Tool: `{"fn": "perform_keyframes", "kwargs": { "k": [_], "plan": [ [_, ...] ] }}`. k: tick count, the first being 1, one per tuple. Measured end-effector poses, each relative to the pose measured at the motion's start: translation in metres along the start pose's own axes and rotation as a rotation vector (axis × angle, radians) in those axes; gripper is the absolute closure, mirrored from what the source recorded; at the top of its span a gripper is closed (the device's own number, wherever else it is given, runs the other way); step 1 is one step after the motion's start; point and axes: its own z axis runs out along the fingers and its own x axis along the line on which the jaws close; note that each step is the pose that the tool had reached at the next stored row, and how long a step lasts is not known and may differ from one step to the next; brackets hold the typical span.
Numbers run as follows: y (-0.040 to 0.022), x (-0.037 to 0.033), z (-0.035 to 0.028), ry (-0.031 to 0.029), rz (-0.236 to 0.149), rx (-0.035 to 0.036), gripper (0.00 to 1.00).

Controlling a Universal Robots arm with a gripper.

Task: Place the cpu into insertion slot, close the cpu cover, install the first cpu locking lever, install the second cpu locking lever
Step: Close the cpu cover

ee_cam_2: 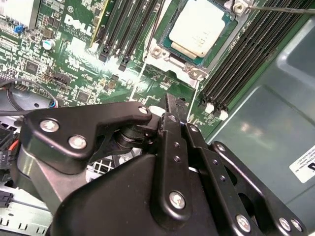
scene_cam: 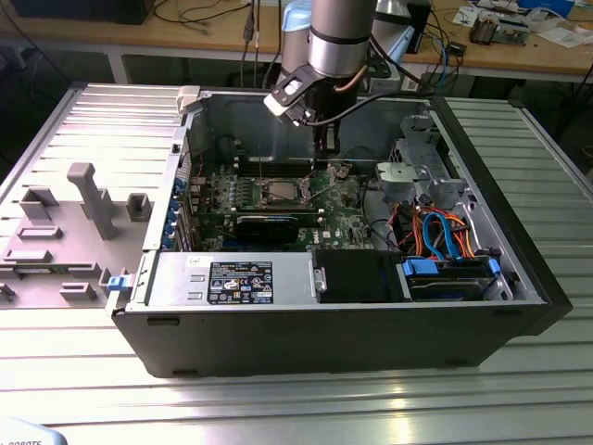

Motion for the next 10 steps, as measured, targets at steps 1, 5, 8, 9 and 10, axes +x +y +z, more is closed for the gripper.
{"fn": "perform_keyframes", "kwargs": {
  "k": [1, 5, 8, 9, 10],
  "plan": [
    [0.0047, 0.0000, 0.0000, 0.0000, 0.000, 0.0000, 0.89],
    [0.0106, 0.0001, 0.0001, 0.0000, 0.000, 0.0000, 0.89],
    [0.0116, 0.0001, 0.0001, 0.0000, 0.000, -0.0001, 0.89],
    [0.0116, 0.0001, 0.0001, 0.0000, 0.000, 0.0000, 0.89],
    [0.0117, 0.0001, 0.0001, 0.0000, 0.000, 0.0000, 0.89]
  ]
}}
